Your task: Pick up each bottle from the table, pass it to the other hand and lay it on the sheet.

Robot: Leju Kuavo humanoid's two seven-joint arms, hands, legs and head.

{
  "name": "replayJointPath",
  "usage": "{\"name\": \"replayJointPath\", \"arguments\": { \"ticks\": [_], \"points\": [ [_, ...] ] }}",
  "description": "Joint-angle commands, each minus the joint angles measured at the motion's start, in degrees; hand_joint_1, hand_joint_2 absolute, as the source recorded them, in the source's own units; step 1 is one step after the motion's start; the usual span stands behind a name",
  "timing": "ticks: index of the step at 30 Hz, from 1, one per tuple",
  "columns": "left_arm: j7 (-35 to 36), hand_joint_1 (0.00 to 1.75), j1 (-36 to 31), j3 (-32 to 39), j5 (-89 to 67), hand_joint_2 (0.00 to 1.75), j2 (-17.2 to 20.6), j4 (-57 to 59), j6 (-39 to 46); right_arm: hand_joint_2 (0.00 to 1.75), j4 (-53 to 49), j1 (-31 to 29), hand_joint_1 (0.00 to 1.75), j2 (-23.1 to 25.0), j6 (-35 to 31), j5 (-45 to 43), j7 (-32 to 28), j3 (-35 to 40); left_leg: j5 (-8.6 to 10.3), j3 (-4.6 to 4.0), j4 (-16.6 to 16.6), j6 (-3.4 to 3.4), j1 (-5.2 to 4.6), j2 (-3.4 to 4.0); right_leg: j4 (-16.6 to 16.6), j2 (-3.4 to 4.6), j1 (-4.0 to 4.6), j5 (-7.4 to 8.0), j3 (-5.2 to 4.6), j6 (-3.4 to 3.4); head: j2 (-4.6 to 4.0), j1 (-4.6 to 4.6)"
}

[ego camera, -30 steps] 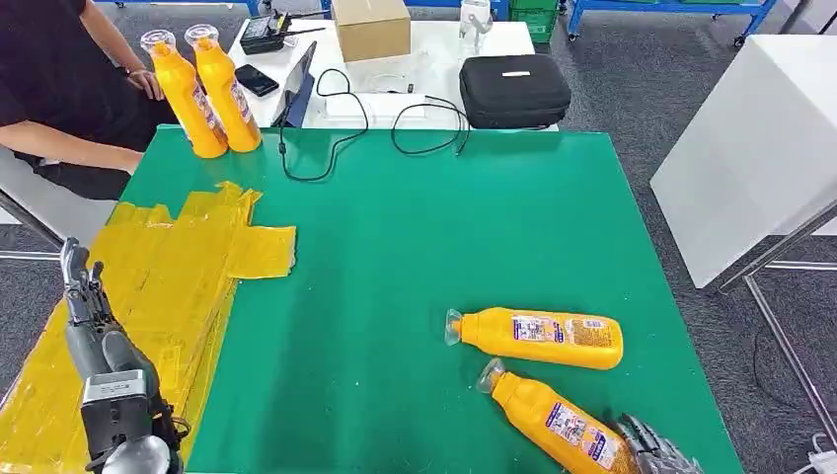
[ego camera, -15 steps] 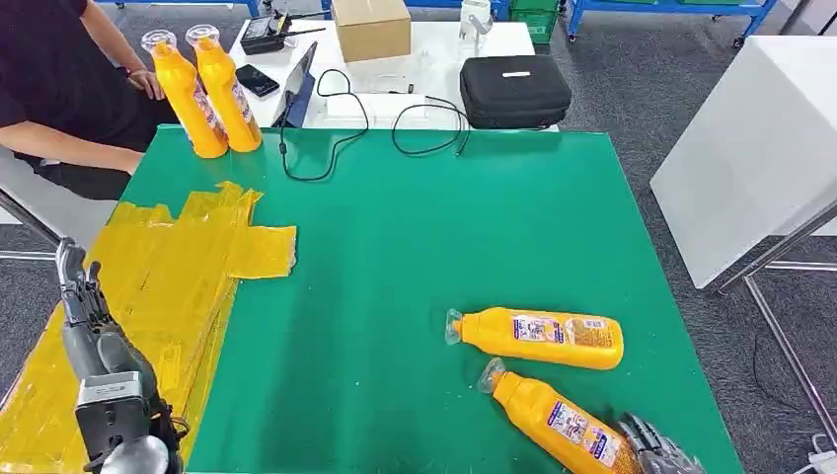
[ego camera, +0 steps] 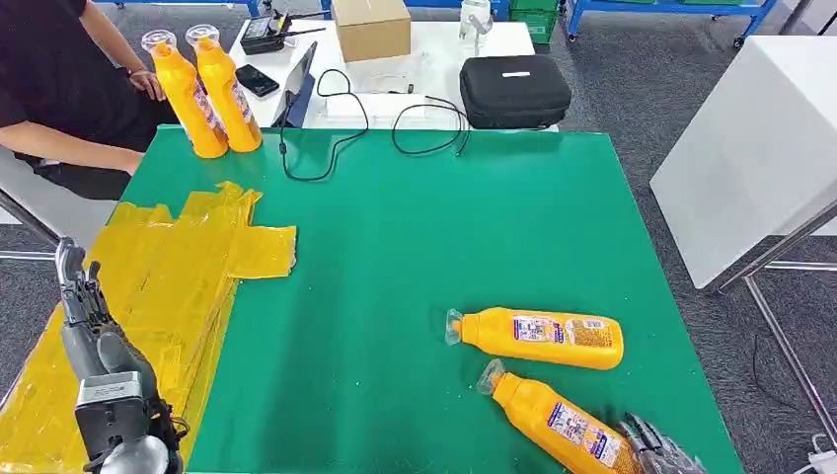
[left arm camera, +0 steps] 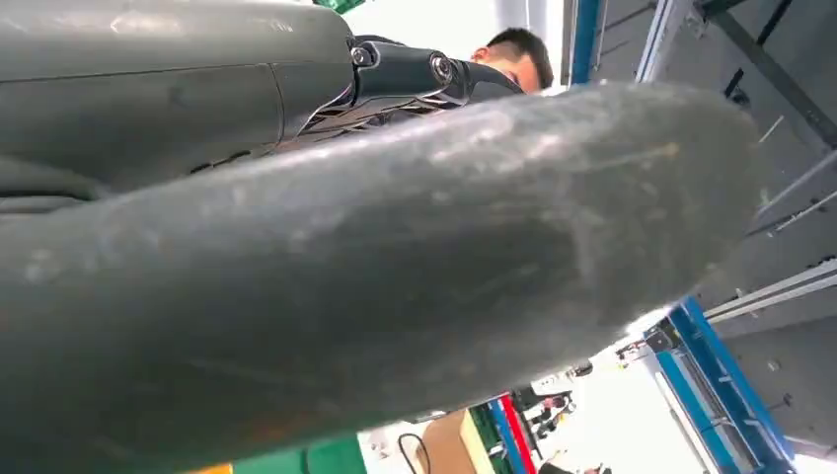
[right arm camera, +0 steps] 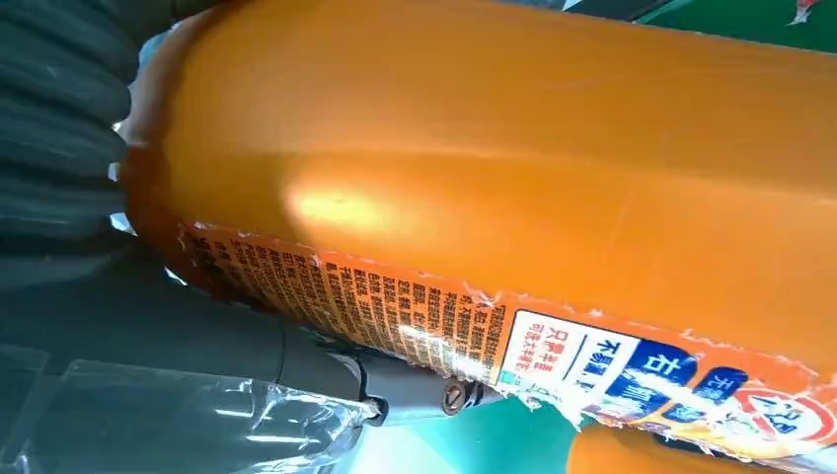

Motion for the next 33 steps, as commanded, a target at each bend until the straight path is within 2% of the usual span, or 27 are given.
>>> {"name": "replayJointPath", "arguments": {
  "ticks": [1,2,3,15,19,27,30,32,33],
  "points": [
    [0.0,0.00,-0.7,-1.0,0.1,0.00,0.7,1.1,0.0,1.75,2.5,0.0,0.00,2.1,0.3,-0.2,-0.3,-0.3,-0.06,0.14,0.0,-0.20,0.11,0.01,-0.1,-0.09,0.10,-0.05,0.22,-0.06,0.00,0.00],
    [0.0,0.00,-0.7,-1.0,0.1,0.00,0.7,1.1,0.0,1.75,2.5,0.0,0.00,2.1,0.3,-0.2,-0.3,-0.3,-0.02,0.10,0.0,-0.14,0.06,0.00,-0.1,-0.07,0.06,-0.03,0.15,-0.05,0.00,0.00],
    [-0.7,0.00,-0.9,-1.0,0.5,0.00,0.8,1.0,0.3,1.75,2.2,0.2,1.75,2.2,0.3,-1.4,-1.0,-0.8,-0.06,0.15,0.0,-0.19,0.11,0.02,-0.1,-0.08,0.11,-0.05,0.23,-0.07,0.00,0.00],
    [-0.6,0.00,-0.7,-0.8,0.9,0.00,0.8,0.4,0.5,1.75,1.3,1.4,1.75,2.3,0.2,-2.1,-1.9,-2.1,-0.03,0.22,0.0,-0.12,0.05,0.10,-0.1,-0.09,0.05,-0.02,0.00,-0.05,0.00,0.00],
    [-1.5,0.00,1.4,-1.2,0.5,0.00,-0.2,-0.8,0.5,1.75,-2.0,6.3,1.75,4.0,-1.3,0.4,-0.9,-3.5,-0.09,0.24,0.0,-0.09,0.04,-0.01,-0.1,-0.17,0.05,-0.08,-0.19,-0.05,0.00,0.02],
    [-1.5,0.00,1.5,-1.6,0.5,0.00,-0.4,-1.1,0.7,1.75,-3.1,7.4,1.75,3.8,-2.0,0.9,-0.6,-3.8,-0.14,0.27,0.0,-0.11,0.04,0.03,-0.1,-0.08,0.06,-0.12,0.31,-0.04,0.00,0.00],
    [-1.3,0.00,0.4,-0.9,0.8,0.00,0.4,-0.2,0.7,1.75,-0.9,3.8,1.75,4.2,-1.1,0.8,-1.8,-3.0,-0.08,0.15,0.0,-0.04,0.01,0.05,0.0,-0.03,0.02,-0.04,0.14,-0.01,0.00,0.00],
    [-0.8,0.00,-1.3,0.7,1.2,0.00,0.7,1.7,-0.4,1.75,3.2,-1.1,1.75,7.2,0.7,0.9,-4.9,-3.5,-0.05,0.18,-0.1,-0.07,0.06,0.14,-0.1,0.05,0.07,0.02,0.18,-0.03,0.00,0.02],
    [-0.9,0.00,-1.5,0.9,0.9,0.00,0.7,1.9,-0.5,1.75,3.9,-1.7,1.75,8.1,0.8,1.1,-5.7,-3.8,-0.07,0.22,-0.1,-0.12,0.09,0.18,-0.1,0.08,0.10,0.02,0.22,-0.05,0.00,-0.02]
  ]
}}
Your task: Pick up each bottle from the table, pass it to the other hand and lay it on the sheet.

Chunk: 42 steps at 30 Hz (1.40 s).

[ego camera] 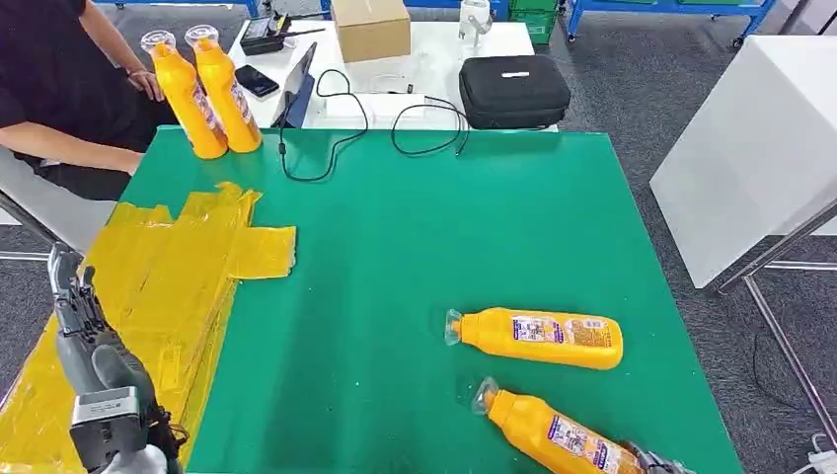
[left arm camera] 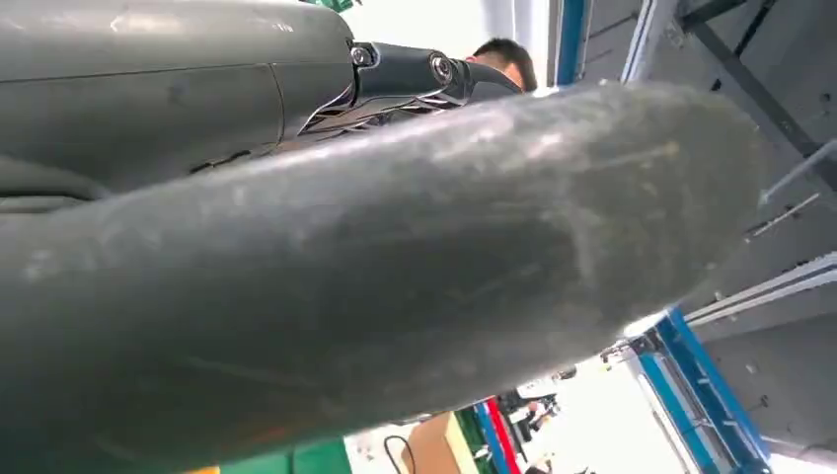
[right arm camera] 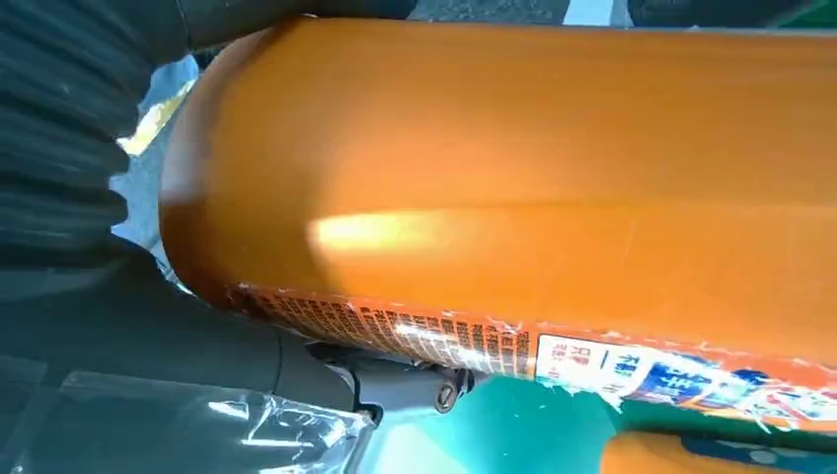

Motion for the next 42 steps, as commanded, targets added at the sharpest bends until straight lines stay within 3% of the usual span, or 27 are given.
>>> {"name": "replayJointPath", "arguments": {
  "ticks": [1,42],
  "points": [
    [0.5,0.00,-3.3,2.0,0.4,0.00,0.7,4.0,-1.3,1.75,6.9,-7.9,1.75,6.8,3.0,0.3,-5.4,-1.1,0.04,0.12,-0.1,-0.15,0.13,0.15,-0.2,0.07,0.12,0.11,0.18,-0.06,0.00,0.00],
    [0.5,0.00,-3.0,1.8,0.2,0.00,0.4,3.7,-1.3,1.75,6.3,-7.0,1.75,7.1,3.0,0.6,-5.6,-1.6,0.05,0.11,0.0,-0.07,0.05,0.17,-0.1,-0.01,0.04,0.06,0.13,-0.04,0.00,0.00]
  ]
}}
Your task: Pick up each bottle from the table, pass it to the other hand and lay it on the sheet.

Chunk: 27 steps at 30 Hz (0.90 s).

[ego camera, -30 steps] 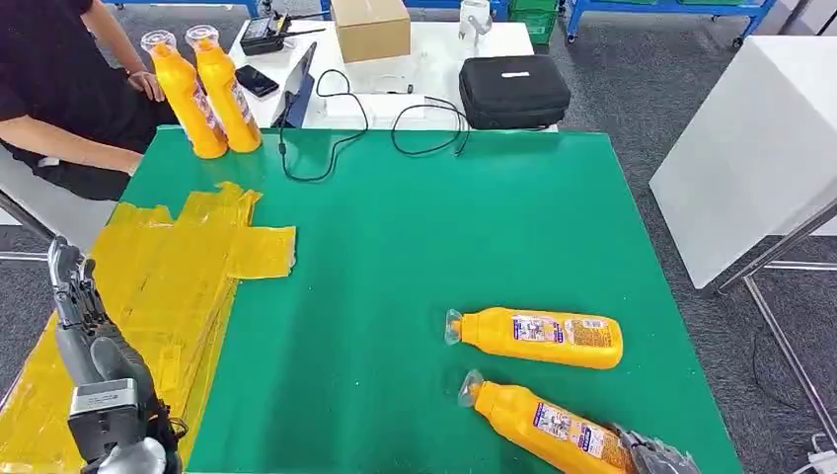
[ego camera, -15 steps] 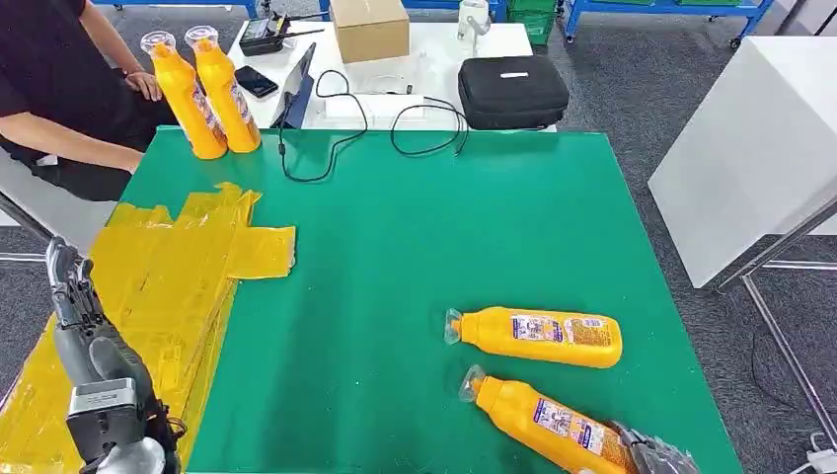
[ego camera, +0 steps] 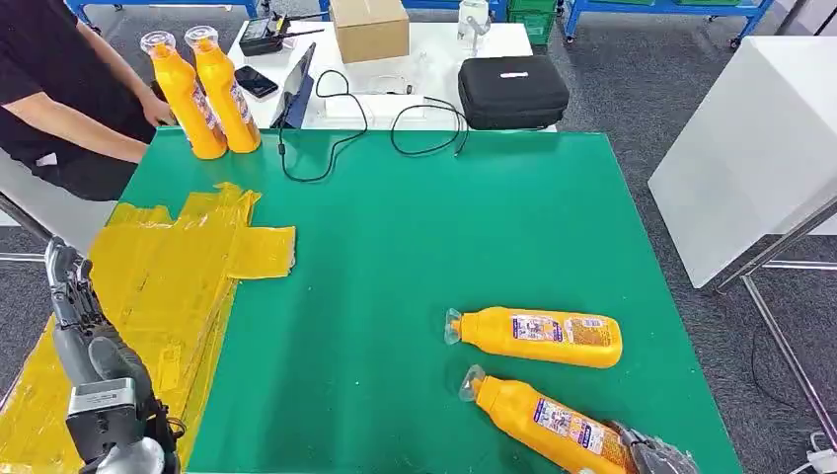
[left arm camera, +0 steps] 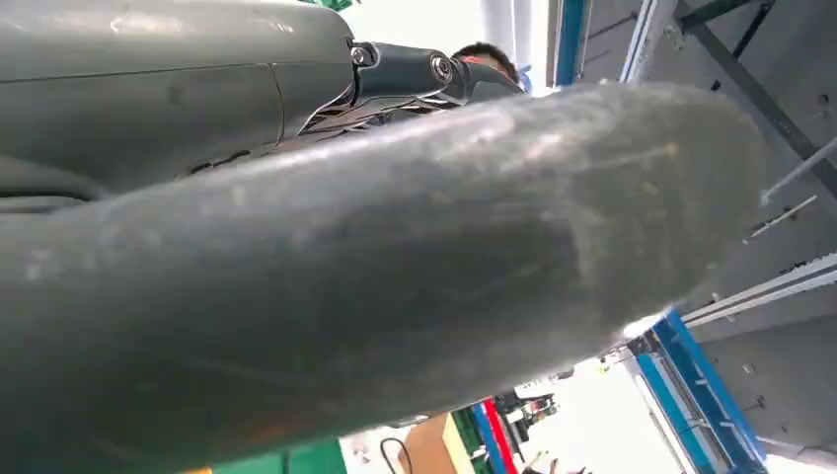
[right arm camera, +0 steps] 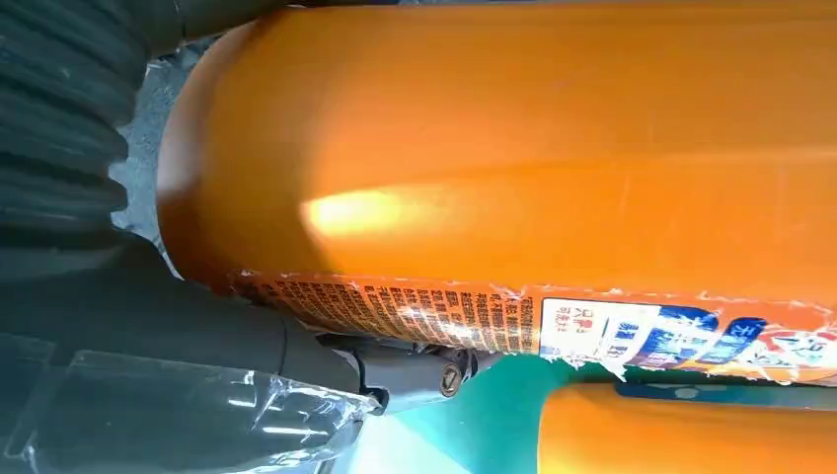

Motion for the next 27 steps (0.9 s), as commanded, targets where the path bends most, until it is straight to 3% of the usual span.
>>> {"name": "replayJointPath", "arguments": {
  "ticks": [1,27],
  "points": [
    [0.1,0.00,-1.5,0.7,0.1,0.00,0.4,3.0,-0.2,1.75,2.7,-1.0,1.75,2.1,0.3,-0.1,-0.2,-0.2,-0.03,0.14,0.0,-0.19,0.10,0.02,-0.1,-0.06,0.09,-0.02,0.20,-0.07,0.00,-0.02],
    [0.1,0.00,-1.5,0.7,0.1,0.00,0.4,3.0,-0.2,1.75,2.7,-1.0,1.75,2.1,0.3,-0.1,-0.2,-0.2,-0.03,0.13,0.0,-0.19,0.10,0.03,-0.1,-0.05,0.09,-0.02,0.19,-0.06,0.00,0.00]
  ]
}}
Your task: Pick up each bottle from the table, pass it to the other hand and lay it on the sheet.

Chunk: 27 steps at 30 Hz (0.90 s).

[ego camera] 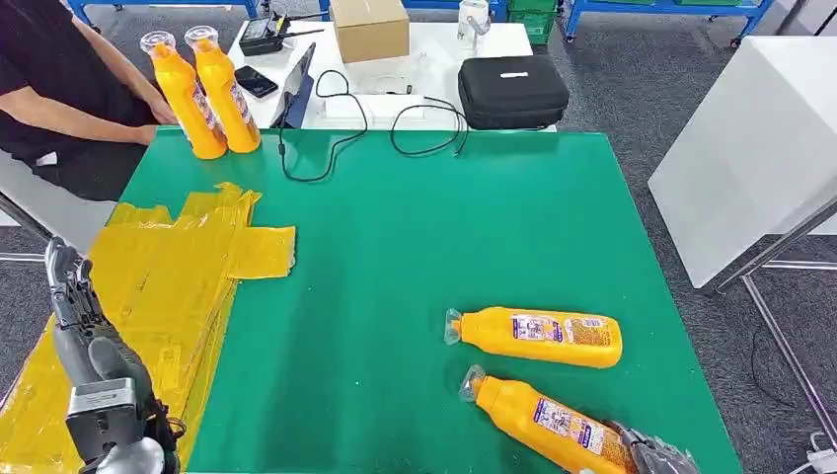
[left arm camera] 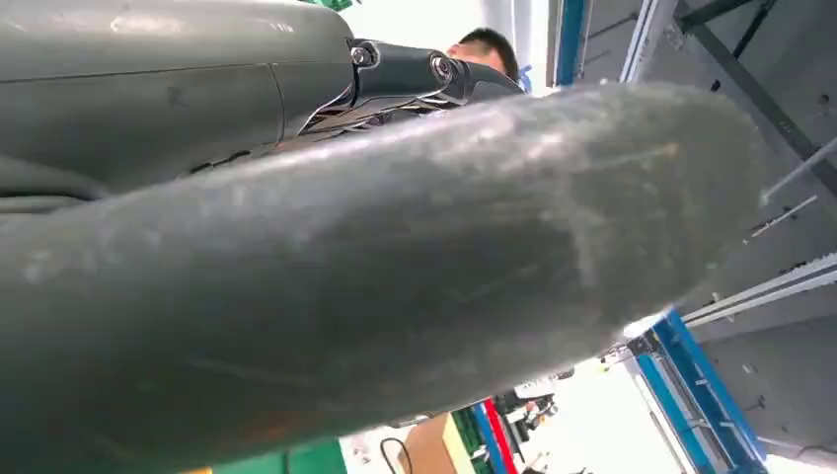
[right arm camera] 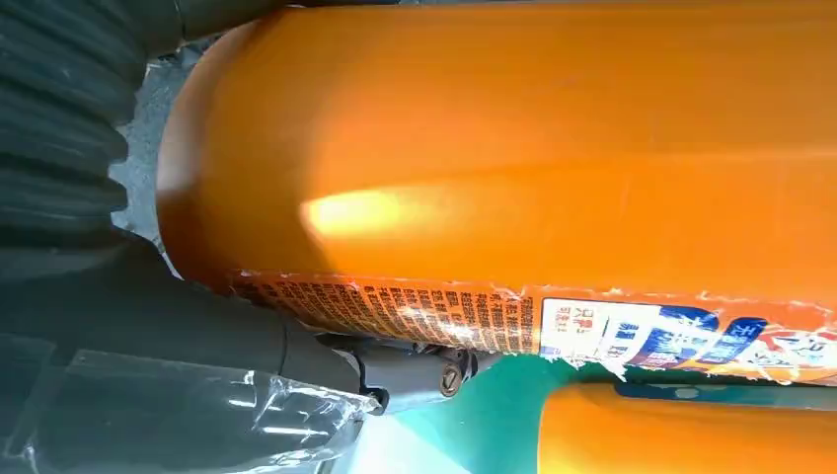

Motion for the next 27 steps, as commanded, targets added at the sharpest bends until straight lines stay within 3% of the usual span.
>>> {"name": "replayJointPath", "arguments": {
  "ticks": [1,27],
  "points": [
    [0.1,0.00,-1.5,0.7,0.1,0.00,0.4,3.0,-0.2,1.75,2.7,-1.0,1.75,2.1,0.3,-0.1,-0.2,-0.2,-0.01,0.11,-0.1,-0.15,0.08,0.01,-0.1,-0.05,0.08,-0.01,0.17,-0.05,0.00,0.00],
    [0.1,0.00,-1.5,0.7,0.1,0.00,0.4,3.0,-0.2,1.75,2.7,-1.0,1.75,2.1,0.3,-0.1,-0.2,-0.2,-0.01,0.11,-0.1,-0.14,0.06,0.01,-0.1,-0.05,0.06,-0.01,0.15,-0.05,0.00,0.00]
  ]
}}
